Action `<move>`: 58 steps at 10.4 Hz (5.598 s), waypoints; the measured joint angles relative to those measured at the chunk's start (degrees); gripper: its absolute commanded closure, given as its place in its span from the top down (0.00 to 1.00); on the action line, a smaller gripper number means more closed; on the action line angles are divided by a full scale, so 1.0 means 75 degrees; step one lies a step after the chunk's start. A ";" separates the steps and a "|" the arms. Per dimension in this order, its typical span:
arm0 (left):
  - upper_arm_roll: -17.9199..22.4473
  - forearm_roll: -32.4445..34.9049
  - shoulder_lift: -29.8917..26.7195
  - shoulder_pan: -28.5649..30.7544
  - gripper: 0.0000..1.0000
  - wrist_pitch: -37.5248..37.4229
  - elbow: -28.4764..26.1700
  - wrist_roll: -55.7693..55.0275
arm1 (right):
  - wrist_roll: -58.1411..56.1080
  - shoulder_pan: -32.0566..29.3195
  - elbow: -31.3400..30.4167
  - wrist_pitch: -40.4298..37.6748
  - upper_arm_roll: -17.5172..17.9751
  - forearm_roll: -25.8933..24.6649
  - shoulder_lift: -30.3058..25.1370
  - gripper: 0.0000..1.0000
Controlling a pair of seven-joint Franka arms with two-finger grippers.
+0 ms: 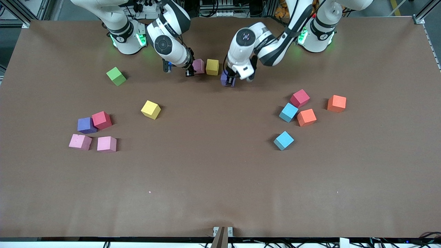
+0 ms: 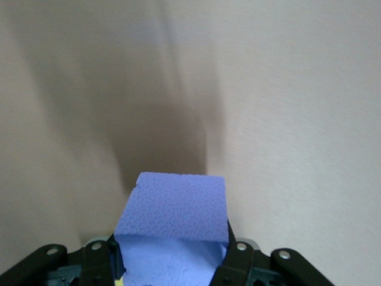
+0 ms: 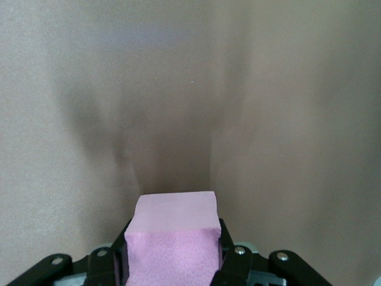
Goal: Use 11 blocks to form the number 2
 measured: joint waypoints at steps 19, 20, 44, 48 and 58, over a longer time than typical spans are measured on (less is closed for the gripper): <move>-0.0933 0.0001 -0.0011 -0.0007 0.00 0.1785 -0.1056 -0.1606 | 0.0000 -0.0139 0.0036 0.0089 -0.0011 0.0007 0.0237 0.81; -0.0933 0.0001 -0.0009 -0.0007 0.00 0.1785 -0.1056 -0.1606 | 0.0004 -0.0139 0.0037 0.0089 -0.0011 0.0009 0.0263 0.99; -0.0894 0.0001 0.0631 0.0076 1.00 0.1803 -0.0513 -0.1451 | -0.1380 -0.1900 0.5315 -0.4798 -0.0801 -0.3120 0.0378 1.00; -0.0877 0.0000 0.0467 0.0104 1.00 0.1199 -0.0328 -0.1461 | -0.1590 -0.1898 0.6129 -0.5398 -0.0810 -0.3172 0.0570 1.00; -0.0799 0.0403 -0.0519 0.2347 1.00 -0.2643 0.1290 0.2223 | -0.4601 -0.2218 0.7005 -0.7311 -0.1717 -0.4225 0.0668 1.00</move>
